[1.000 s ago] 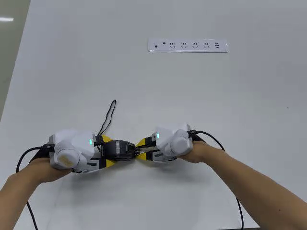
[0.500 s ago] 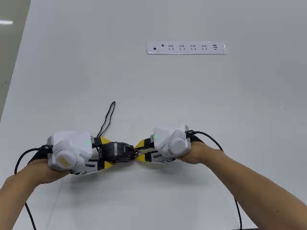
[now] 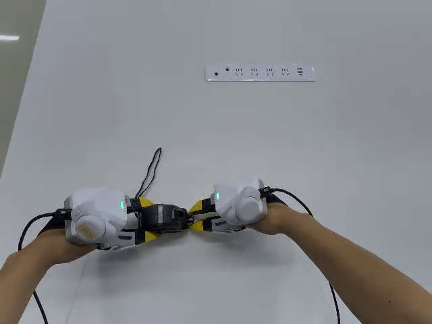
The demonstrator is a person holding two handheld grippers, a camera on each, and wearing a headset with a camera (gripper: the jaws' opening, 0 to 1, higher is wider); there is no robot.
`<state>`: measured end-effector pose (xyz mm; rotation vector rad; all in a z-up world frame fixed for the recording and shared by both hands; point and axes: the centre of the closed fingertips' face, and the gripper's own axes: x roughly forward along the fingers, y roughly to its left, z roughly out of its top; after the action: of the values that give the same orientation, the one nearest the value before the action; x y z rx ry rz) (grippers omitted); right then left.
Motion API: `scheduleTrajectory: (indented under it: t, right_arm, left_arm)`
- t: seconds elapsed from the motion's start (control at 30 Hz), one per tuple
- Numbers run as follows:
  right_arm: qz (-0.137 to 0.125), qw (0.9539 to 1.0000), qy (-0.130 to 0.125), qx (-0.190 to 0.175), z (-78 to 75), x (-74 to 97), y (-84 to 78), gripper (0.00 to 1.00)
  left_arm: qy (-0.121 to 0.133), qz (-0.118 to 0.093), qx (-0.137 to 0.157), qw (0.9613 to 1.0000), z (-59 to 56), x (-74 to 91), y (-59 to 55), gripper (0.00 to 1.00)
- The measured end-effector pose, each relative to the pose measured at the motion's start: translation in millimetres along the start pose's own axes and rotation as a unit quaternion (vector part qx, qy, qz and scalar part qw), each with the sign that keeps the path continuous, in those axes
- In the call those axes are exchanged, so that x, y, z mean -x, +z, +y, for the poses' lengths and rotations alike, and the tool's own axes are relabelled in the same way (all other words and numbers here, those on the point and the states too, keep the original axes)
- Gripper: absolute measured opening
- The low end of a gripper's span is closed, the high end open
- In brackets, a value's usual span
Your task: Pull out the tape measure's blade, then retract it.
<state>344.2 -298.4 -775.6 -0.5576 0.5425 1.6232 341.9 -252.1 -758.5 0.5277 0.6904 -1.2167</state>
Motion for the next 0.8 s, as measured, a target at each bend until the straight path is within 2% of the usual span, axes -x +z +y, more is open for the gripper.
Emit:
scheduleTrajectory:
  t: [0.8]
  right_arm:
    - [-0.004, 1.0, 0.003, -0.003, -0.1, 1.1, 2.0, 0.1]
  left_arm:
    - [-0.002, -0.001, 0.004, 1.0, 0.2, 1.0, -1.0, 0.28]
